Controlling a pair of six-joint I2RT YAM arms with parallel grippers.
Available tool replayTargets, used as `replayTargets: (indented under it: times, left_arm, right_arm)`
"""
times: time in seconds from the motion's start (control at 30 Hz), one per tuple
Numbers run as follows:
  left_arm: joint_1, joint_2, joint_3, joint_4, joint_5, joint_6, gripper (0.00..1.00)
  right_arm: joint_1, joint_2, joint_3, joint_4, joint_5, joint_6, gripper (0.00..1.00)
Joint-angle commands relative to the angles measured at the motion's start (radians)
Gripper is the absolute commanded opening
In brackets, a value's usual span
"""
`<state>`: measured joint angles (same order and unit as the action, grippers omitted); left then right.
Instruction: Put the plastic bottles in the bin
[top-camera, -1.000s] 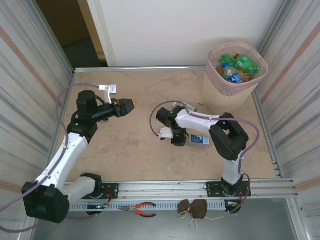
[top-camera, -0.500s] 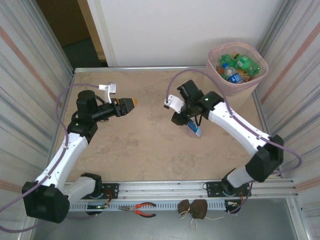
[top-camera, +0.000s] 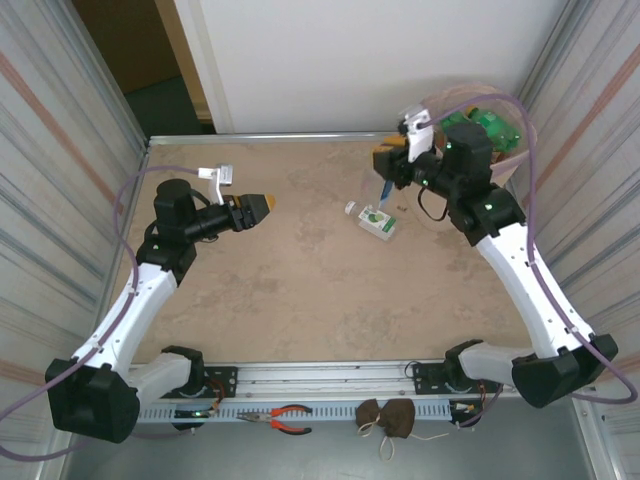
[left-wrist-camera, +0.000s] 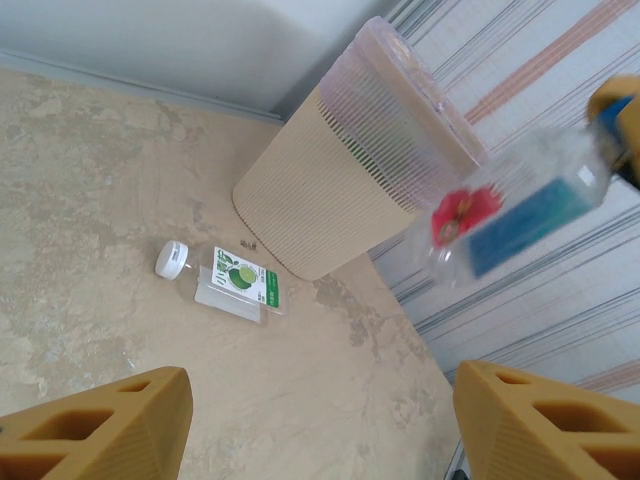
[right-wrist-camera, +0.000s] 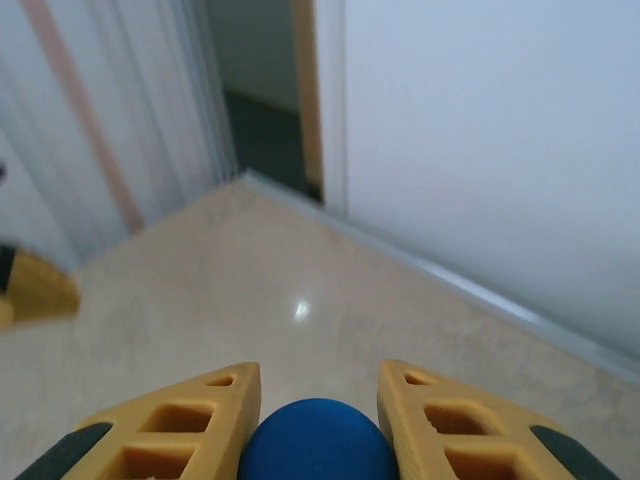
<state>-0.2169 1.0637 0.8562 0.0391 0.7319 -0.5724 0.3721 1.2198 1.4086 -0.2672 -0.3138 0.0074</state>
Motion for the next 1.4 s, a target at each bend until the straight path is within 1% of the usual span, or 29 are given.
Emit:
replayTargets:
  times: [0.0, 0.07, 0.23, 0.3, 0.4, 0.5, 0.67, 0.77, 0.87, 1.03, 1.13, 1.37]
  left_arm:
    - [0.007, 0.000, 0.009, 0.030, 0.011, -0.009, 0.70]
    - [0.007, -0.003, 0.010, 0.026, 0.009, -0.009, 0.70]
    - [0.007, -0.005, 0.014, 0.018, 0.006, -0.007, 0.70]
    - [0.007, -0.005, 0.014, 0.019, 0.004, -0.010, 0.70]
    - [0.007, -0.003, 0.017, 0.022, 0.001, -0.017, 0.70]
    - [0.007, -0.007, 0.028, 0.007, 0.001, -0.015, 0.69]
    - [0.008, -0.013, 0.043, -0.025, -0.015, -0.001, 0.69]
    - [0.008, -0.013, 0.048, -0.030, -0.019, -0.002, 0.69]
    - [0.008, -0.009, 0.048, -0.025, -0.019, -0.009, 0.69]
    - [0.008, -0.005, 0.046, -0.023, -0.021, -0.016, 0.69]
    - [0.007, -0.003, 0.047, -0.024, -0.020, -0.017, 0.69]
    - [0.007, -0.008, 0.041, -0.018, -0.020, -0.021, 0.69]
  right_arm:
    - [-0.053, -0.015, -0.013, 0.253, 0.043, 0.155, 0.12]
    - [-0.106, -0.001, -0.005, 0.320, 0.054, 0.203, 0.12]
    - [-0.273, 0.062, 0.053, 0.401, 0.066, 0.358, 0.08]
    - [-0.331, 0.082, 0.053, 0.455, 0.093, 0.405, 0.06]
    - [-0.387, 0.108, 0.030, 0.552, 0.148, 0.458, 0.05]
    - [-0.423, 0.143, 0.000, 0.656, 0.208, 0.484, 0.02]
    - [-0.451, 0.215, -0.037, 0.781, 0.283, 0.479, 0.01]
    - [-0.454, 0.253, -0.055, 0.828, 0.297, 0.474, 0.01]
    - [-0.454, 0.287, -0.081, 0.867, 0.289, 0.481, 0.01]
    - [-0.451, 0.318, -0.132, 0.863, 0.290, 0.496, 0.01]
    - [-0.448, 0.334, -0.165, 0.885, 0.266, 0.499, 0.01]
    - [-0.429, 0.356, -0.228, 0.893, 0.210, 0.469, 0.09]
